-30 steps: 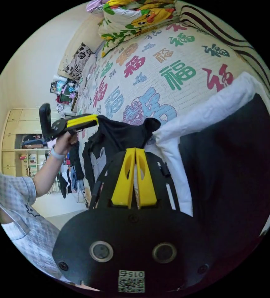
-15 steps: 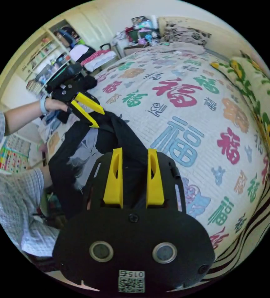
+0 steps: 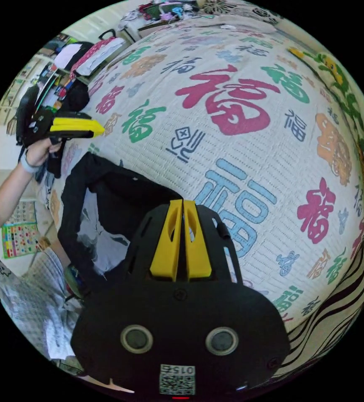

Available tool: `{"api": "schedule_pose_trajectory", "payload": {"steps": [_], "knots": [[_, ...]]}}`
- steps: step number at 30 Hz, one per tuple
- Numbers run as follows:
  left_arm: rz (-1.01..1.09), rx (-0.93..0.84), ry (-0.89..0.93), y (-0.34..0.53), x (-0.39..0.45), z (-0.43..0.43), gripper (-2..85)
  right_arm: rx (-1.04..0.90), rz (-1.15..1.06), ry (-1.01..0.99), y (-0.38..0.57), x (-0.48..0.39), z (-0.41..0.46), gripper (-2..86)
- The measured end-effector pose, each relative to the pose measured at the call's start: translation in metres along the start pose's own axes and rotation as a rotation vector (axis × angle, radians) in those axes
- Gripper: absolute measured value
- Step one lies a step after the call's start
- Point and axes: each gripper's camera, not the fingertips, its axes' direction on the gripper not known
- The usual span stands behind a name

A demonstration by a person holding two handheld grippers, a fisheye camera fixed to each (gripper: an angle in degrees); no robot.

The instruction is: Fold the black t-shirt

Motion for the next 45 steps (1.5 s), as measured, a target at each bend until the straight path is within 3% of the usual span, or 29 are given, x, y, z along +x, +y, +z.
{"api": "schedule_pose_trajectory", "payload": {"steps": [4,9,16,26,29,33,36,39,42,45], "knots": [[0.052,-0.128,0.306,0.017,0.007,0.013,8.1,-0.01,0.06,-0.065,-0.007,0.009,-0.001,-0.5],[0.152,-0.106,0.017,0.052,0.032,0.025,0.8,-0.032,0.043,-0.067,-0.01,0.01,-0.002,-0.5],[-0.113,0.048,0.093,0.021,-0.044,0.014,-0.4,-0.031,0.031,-0.004,-0.015,0.011,-0.005,-0.2],[-0.21,-0.008,-0.031,0.018,-0.048,0.023,7.0,0.095,0.232,0.012,0.042,0.045,-0.034,5.1],[-0.168,0.116,-0.091,0.021,-0.024,-0.01,7.2,0.186,0.351,-0.017,0.112,0.052,-0.058,6.8],[0.093,0.131,0.149,-0.021,0.05,-0.008,7.4,0.199,0.576,0.032,0.214,0.059,-0.054,7.6],[0.203,0.077,0.301,-0.052,0.113,0.02,7.8,0.123,0.561,-0.04,0.238,0.072,-0.034,8.3],[0.21,0.01,0.461,-0.055,0.176,0.057,8.2,0.051,0.428,-0.049,0.229,0.079,-0.017,5.8],[0.152,-0.054,0.382,-0.049,0.225,0.093,8.0,-0.094,0.328,-0.023,0.22,0.085,-0.002,0.5],[0.011,-0.063,0.382,-0.057,0.231,0.115,6.1,-0.011,0.434,-0.114,0.235,0.109,-0.017,-0.1]]}}
